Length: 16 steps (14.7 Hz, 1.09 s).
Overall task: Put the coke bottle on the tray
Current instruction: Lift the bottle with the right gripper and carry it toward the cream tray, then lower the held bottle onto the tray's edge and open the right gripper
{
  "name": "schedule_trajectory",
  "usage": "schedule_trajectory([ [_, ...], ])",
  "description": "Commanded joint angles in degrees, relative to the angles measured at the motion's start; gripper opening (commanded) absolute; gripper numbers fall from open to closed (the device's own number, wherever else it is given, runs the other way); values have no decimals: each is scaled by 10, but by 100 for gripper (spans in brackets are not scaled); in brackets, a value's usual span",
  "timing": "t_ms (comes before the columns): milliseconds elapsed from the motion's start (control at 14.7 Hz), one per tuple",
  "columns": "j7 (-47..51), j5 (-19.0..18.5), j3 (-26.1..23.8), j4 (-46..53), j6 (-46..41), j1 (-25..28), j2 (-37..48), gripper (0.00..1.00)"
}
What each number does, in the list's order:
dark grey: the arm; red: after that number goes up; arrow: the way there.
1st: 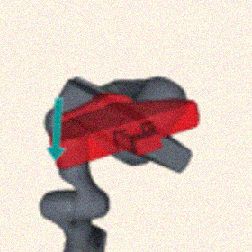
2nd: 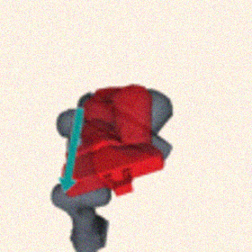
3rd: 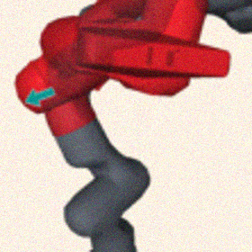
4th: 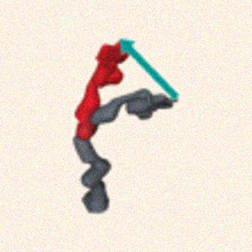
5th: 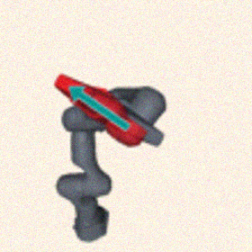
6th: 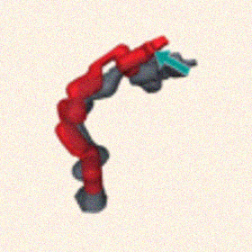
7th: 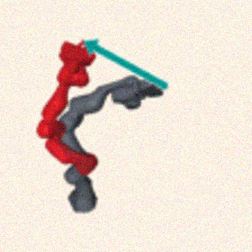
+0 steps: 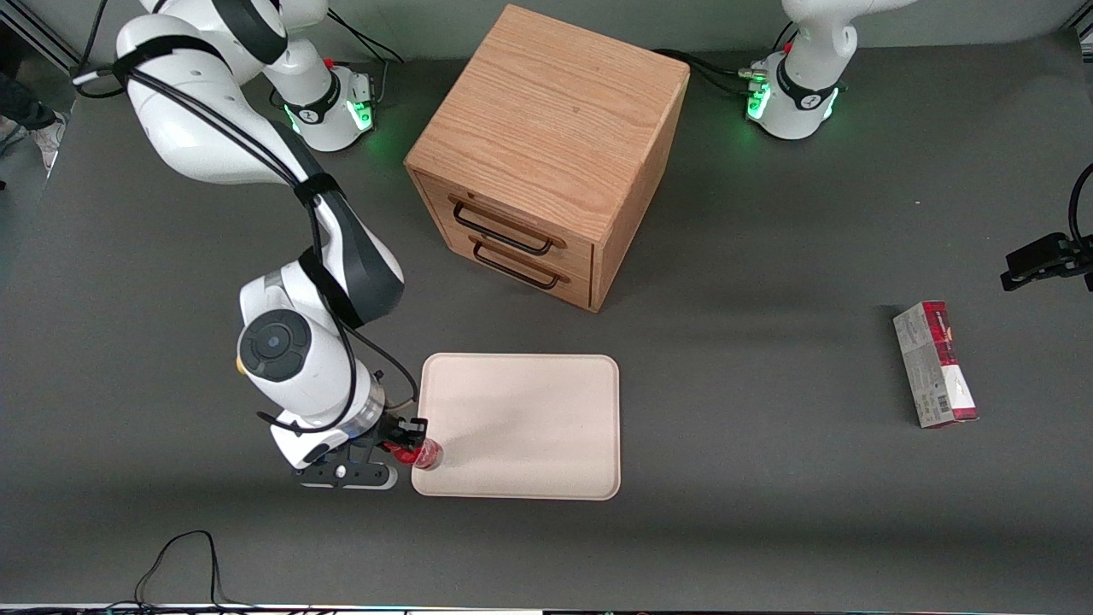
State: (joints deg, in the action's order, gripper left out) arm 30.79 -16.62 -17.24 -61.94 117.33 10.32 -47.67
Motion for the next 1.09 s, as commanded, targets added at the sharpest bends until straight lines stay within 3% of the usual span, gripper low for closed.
schedule_trajectory([
  [0, 13, -28, -4, 28, 11, 6, -23, 0],
  [68, 13, -28, -4, 23, 23, 6, -26, 0],
  [136, 15, -28, -4, 9, 39, 5, -26, 27],
  [340, 38, -28, -4, -2, 53, 5, -26, 44],
  [476, 38, -28, -4, -3, 53, 5, -26, 95],
  [544, 39, -28, -4, -3, 57, 4, -26, 100],
  [816, 43, -27, 4, 0, 79, 1, -6, 100],
  [1019, 36, 1, 34, -24, 24, 2, 63, 100],
])
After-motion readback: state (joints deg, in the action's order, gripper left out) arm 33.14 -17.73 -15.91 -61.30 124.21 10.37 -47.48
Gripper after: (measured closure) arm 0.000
